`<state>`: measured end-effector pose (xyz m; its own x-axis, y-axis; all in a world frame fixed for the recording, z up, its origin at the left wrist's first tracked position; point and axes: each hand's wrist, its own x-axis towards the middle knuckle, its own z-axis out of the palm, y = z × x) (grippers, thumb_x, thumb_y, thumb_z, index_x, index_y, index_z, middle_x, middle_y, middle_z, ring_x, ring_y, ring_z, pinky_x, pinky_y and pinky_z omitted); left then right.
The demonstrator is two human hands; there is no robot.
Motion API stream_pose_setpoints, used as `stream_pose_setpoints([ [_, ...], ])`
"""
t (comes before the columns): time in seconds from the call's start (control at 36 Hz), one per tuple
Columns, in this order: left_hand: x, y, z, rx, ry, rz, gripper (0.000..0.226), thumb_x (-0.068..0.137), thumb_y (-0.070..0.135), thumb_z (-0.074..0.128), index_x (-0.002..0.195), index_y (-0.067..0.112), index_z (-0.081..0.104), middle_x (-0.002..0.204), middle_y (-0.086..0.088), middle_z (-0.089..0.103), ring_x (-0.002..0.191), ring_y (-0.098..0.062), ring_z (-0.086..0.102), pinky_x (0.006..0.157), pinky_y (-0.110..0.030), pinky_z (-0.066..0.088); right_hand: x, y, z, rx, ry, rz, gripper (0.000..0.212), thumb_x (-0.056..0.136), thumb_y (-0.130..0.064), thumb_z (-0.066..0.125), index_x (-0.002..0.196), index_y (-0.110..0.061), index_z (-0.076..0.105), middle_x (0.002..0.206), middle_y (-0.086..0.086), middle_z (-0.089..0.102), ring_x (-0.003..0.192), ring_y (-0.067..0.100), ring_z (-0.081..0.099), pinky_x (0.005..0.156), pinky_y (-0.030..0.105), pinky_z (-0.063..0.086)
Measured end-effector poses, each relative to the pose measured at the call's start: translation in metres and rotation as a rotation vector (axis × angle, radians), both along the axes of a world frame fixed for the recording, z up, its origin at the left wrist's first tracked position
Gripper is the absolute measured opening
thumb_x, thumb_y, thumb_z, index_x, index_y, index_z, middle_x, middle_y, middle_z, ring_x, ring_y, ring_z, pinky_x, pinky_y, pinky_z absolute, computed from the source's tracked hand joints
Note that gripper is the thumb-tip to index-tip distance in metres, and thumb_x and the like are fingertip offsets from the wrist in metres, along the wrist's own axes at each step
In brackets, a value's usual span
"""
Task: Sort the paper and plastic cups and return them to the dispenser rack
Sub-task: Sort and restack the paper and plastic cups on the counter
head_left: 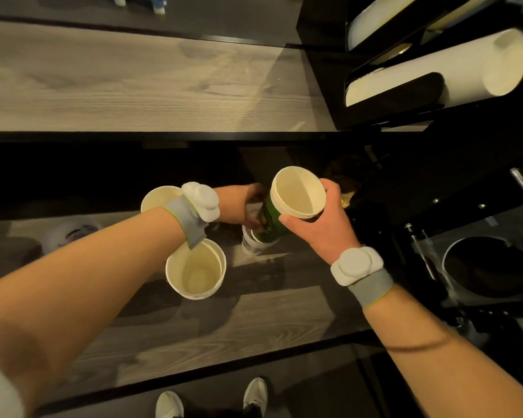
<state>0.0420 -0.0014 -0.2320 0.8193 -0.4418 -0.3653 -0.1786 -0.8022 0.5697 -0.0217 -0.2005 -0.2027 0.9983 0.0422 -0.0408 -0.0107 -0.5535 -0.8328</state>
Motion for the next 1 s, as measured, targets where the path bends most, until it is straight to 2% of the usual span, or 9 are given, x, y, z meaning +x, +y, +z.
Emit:
stream_pose_setpoints([
  [0.17, -0.003, 0.019, 0.037, -0.204, 0.057, 0.033, 0.086, 0.076, 0.033, 0.082, 0.147, 0.028, 0.033, 0.145, 0.008, 0.050, 0.133, -0.012, 0.047, 0.113, -0.036, 0.037, 0.006, -0.004, 0.037, 0.050, -0.090, 0.055, 0.082, 0.074, -0.018, 0.084, 0.137, -0.021, 0.031, 0.112, -0.028, 0.041, 0.099, -0.030, 0.043, 0.074, -0.005, 0.039],
  [0.31, -0.006, 0.037, 0.081, -0.483, 0.151, 0.052, 0.078, 0.081, 0.018, 0.078, 0.144, 0.028, 0.034, 0.138, 0.013, 0.050, 0.125, 0.000, 0.047, 0.105, -0.021, 0.036, 0.014, 0.008, 0.068, 0.070, -0.139, 0.126, 0.083, 0.074, -0.020, 0.085, 0.138, -0.019, 0.032, 0.118, -0.018, 0.046, 0.105, -0.018, 0.047, 0.082, -0.002, 0.039],
  [0.39, -0.009, 0.048, 0.103, -0.569, 0.140, 0.056, 0.079, 0.081, 0.017, 0.077, 0.147, 0.026, 0.034, 0.143, 0.006, 0.050, 0.132, -0.005, 0.046, 0.107, -0.026, 0.037, 0.017, 0.020, 0.083, 0.074, -0.157, 0.175, 0.082, 0.074, -0.022, 0.085, 0.138, -0.019, 0.033, 0.125, -0.009, 0.049, 0.111, -0.008, 0.050, 0.085, 0.001, 0.041],
  [0.42, -0.045, 0.105, 0.110, -0.582, 0.078, 0.161, 0.081, 0.081, 0.019, 0.078, 0.148, 0.026, 0.033, 0.144, 0.006, 0.050, 0.134, -0.006, 0.045, 0.109, -0.029, 0.037, 0.007, 0.076, 0.081, 0.099, -0.161, 0.301, 0.082, 0.074, -0.022, 0.085, 0.138, -0.019, 0.034, 0.127, -0.007, 0.050, 0.113, -0.005, 0.051, 0.086, 0.002, 0.042],
  [0.47, -0.044, 0.117, 0.116, -0.608, 0.063, 0.172, 0.082, 0.080, 0.020, 0.077, 0.149, 0.027, 0.032, 0.144, 0.009, 0.051, 0.133, -0.004, 0.046, 0.109, -0.027, 0.039, 0.010, 0.088, 0.090, 0.095, -0.154, 0.325, 0.081, 0.075, -0.022, 0.085, 0.139, -0.018, 0.035, 0.128, -0.007, 0.050, 0.115, -0.004, 0.051, 0.087, 0.003, 0.042],
  [0.64, -0.063, 0.157, 0.132, -0.600, -0.031, 0.239, 0.080, 0.080, 0.016, 0.073, 0.147, 0.029, 0.031, 0.137, 0.020, 0.050, 0.122, 0.012, 0.049, 0.092, -0.006, 0.043, 0.013, 0.132, 0.098, 0.107, -0.153, 0.392, 0.082, 0.076, -0.030, 0.083, 0.141, -0.021, 0.033, 0.129, -0.011, 0.048, 0.112, -0.006, 0.049, 0.082, -0.003, 0.040],
  [0.75, -0.087, 0.199, 0.129, -0.593, -0.059, 0.305, 0.079, 0.079, 0.020, 0.074, 0.147, 0.030, 0.034, 0.139, 0.018, 0.052, 0.128, 0.004, 0.048, 0.101, -0.015, 0.043, 0.009, 0.176, 0.093, 0.095, -0.112, 0.467, 0.078, 0.074, -0.033, 0.084, 0.136, -0.021, 0.039, 0.121, -0.013, 0.052, 0.105, -0.009, 0.051, 0.078, -0.004, 0.040],
  [0.86, -0.106, 0.237, 0.115, -0.602, -0.067, 0.365, 0.076, 0.078, 0.021, 0.074, 0.143, 0.034, 0.037, 0.134, 0.021, 0.056, 0.127, 0.003, 0.050, 0.100, -0.016, 0.044, 0.003, 0.217, 0.085, 0.072, -0.069, 0.523, 0.074, 0.074, -0.037, 0.084, 0.132, -0.024, 0.041, 0.118, -0.015, 0.053, 0.100, -0.007, 0.052, 0.074, 0.005, 0.042],
  [1.0, -0.116, 0.267, 0.096, -0.577, -0.079, 0.426, 0.076, 0.078, 0.023, 0.078, 0.143, 0.032, 0.039, 0.135, 0.020, 0.055, 0.128, 0.003, 0.050, 0.106, -0.021, 0.041, -0.002, 0.246, 0.075, 0.031, -0.055, 0.572, 0.077, 0.075, -0.039, 0.083, 0.137, -0.026, 0.038, 0.115, -0.021, 0.049, 0.095, -0.013, 0.048, 0.068, 0.001, 0.039],
])
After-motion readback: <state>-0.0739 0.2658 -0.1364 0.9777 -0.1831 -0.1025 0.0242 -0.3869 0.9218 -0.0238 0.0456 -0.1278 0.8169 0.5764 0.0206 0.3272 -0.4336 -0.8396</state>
